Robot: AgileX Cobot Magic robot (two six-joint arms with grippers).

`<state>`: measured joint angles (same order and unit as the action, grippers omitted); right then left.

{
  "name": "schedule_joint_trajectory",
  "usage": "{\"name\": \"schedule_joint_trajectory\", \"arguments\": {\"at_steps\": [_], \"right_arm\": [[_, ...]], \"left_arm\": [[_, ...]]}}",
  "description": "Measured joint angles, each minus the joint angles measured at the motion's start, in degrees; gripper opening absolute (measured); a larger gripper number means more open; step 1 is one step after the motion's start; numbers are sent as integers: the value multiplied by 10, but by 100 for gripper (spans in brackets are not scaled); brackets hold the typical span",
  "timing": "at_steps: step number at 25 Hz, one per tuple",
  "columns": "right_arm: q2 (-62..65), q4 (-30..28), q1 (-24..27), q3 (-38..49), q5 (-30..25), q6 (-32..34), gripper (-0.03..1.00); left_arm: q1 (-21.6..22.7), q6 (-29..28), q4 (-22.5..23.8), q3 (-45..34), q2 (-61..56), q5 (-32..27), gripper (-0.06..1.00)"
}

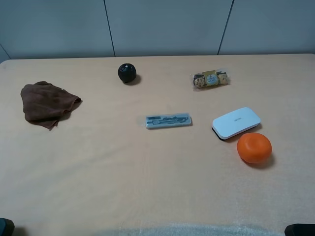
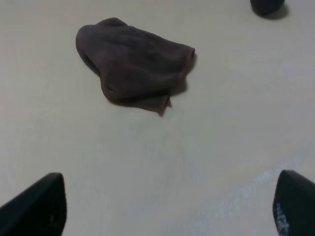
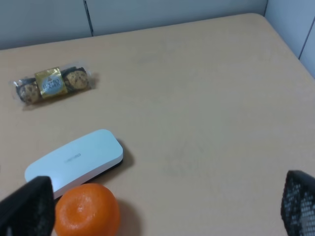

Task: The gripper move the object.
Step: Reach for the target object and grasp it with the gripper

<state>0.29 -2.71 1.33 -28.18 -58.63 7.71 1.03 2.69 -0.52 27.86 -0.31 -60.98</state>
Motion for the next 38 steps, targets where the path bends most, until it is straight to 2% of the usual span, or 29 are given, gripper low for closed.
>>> {"name": "schedule_joint_trajectory", "arguments": {"at_steps": [22,27,34,38], "right_arm": [[-7,18,0,-1,0,-4,69],[-80,27,0,-16,2,-12,69],[-203,27,0,-52,8,-64,69],[-259,55,0,-54,13,-108,69]], "left_arm": [[0,0,0,0,0,0,85],[0,0,0,0,0,0,85],[0,0,0,0,0,0,85],[0,0,0,0,0,0,85]]}}
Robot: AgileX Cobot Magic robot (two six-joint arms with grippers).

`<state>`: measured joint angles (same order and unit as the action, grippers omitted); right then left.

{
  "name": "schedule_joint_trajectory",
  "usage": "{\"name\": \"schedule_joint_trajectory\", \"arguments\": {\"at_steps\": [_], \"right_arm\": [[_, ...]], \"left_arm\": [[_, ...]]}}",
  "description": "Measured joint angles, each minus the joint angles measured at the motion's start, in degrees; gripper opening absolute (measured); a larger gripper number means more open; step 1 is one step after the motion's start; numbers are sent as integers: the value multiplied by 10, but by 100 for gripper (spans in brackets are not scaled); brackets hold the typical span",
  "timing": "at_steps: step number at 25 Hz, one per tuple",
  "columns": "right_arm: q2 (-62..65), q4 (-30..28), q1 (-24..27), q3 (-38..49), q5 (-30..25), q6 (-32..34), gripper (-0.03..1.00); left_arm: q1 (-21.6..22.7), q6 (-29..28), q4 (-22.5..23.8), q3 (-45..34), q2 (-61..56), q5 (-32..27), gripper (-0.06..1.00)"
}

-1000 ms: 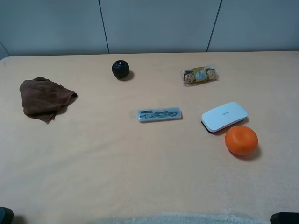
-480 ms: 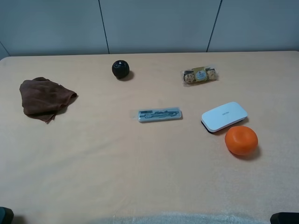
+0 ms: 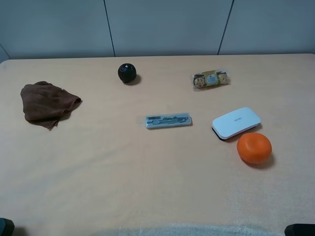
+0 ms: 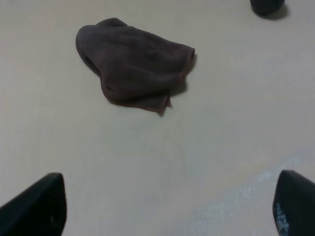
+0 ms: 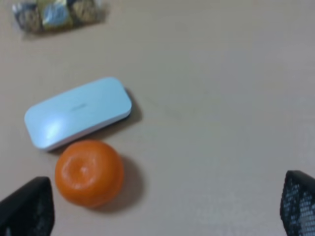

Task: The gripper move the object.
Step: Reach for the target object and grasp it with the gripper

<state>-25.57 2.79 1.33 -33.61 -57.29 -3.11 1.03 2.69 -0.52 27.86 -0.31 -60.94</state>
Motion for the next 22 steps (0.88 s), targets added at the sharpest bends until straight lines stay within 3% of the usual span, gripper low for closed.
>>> {"name": "schedule_joint_trajectory", "arguments": {"at_steps": [12,22], "right_arm": [[-128,101,0,-1,23,-152,69],[-246,133,0,-2,54,-203,69]], "left_arm": [[0,0,0,0,0,0,85],[0,0,0,0,0,0,85]]}}
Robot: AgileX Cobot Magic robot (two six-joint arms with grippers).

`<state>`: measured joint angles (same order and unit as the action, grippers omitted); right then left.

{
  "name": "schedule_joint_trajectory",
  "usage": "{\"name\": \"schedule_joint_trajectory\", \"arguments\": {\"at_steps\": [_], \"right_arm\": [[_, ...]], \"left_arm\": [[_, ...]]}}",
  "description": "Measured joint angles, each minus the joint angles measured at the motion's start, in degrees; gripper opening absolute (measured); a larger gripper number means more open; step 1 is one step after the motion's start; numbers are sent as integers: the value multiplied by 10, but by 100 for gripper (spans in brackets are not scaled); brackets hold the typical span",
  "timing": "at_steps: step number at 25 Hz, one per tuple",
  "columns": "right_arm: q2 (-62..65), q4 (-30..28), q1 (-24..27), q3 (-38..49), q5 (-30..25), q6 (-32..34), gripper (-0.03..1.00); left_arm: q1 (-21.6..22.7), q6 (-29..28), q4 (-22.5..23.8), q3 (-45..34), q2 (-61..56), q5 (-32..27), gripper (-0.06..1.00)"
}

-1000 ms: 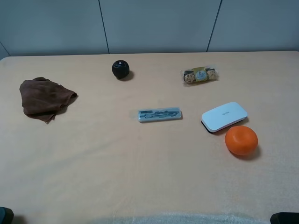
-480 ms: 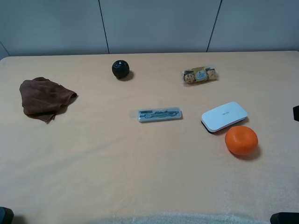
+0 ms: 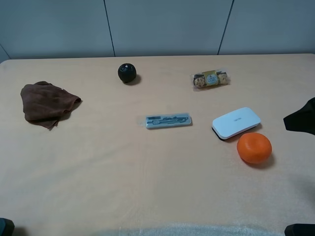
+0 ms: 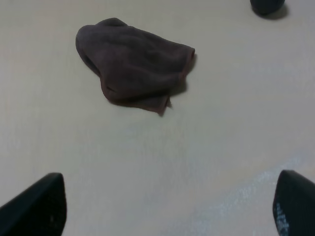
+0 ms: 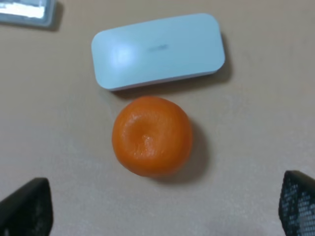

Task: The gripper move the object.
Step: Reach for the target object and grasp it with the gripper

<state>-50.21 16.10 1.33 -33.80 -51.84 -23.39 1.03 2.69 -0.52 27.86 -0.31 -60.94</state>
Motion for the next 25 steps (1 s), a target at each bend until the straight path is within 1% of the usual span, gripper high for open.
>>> {"name": "schedule_joint_trajectory", "arguments": {"at_steps": [4,11,17,21,25], "right_arm": [[-53,15,0,0,17,-33,69],[-135,19,0,0,42,-88,69],[-182,30,0,-1,65,-119,69],[-203,35,0,-1,68,-124,69],[-230,14,-36,-1,91,-122,69]], "left_arm": [[0,0,0,0,0,0,85],[0,0,0,0,0,-1,85],[0,0,0,0,0,-1,85],[0,0,0,0,0,-1,85],[0,0,0,0,0,-1,85]]}}
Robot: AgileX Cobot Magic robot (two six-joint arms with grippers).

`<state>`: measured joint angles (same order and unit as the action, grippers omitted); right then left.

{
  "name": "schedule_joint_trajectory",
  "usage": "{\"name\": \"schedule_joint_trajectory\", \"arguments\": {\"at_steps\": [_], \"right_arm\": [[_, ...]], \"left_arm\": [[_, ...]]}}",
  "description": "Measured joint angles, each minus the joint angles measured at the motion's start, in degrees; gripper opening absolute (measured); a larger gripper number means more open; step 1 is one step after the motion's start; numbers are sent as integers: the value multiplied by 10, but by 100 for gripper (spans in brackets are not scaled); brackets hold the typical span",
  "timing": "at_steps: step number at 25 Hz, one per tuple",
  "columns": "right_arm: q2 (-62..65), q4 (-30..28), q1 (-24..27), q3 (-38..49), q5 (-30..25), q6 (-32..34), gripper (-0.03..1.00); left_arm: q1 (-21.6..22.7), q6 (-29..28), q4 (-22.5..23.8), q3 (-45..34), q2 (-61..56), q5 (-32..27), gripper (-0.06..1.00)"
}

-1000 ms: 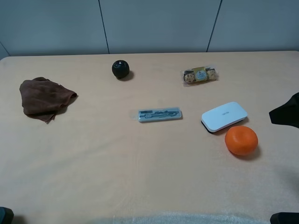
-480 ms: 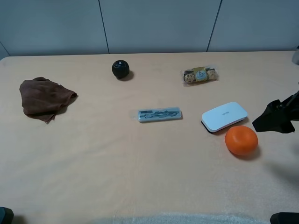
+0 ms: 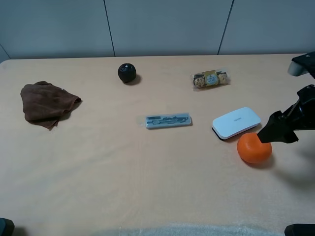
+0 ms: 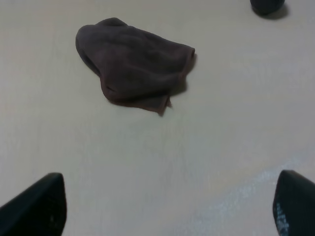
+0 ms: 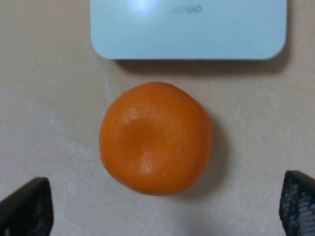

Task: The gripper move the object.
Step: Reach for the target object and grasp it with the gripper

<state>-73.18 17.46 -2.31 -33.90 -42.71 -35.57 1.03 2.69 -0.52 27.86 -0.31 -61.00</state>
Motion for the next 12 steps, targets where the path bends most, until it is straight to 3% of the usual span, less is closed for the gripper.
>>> {"name": "schedule_joint_trajectory", "arguments": {"at_steps": [7,12], "right_arm": [[-73,-26,-44,0,38,35,69],[-114,-27,-45,0,63,36,69]], "left_arm": [[0,0,0,0,0,0,85],[0,0,0,0,0,0,85]]}}
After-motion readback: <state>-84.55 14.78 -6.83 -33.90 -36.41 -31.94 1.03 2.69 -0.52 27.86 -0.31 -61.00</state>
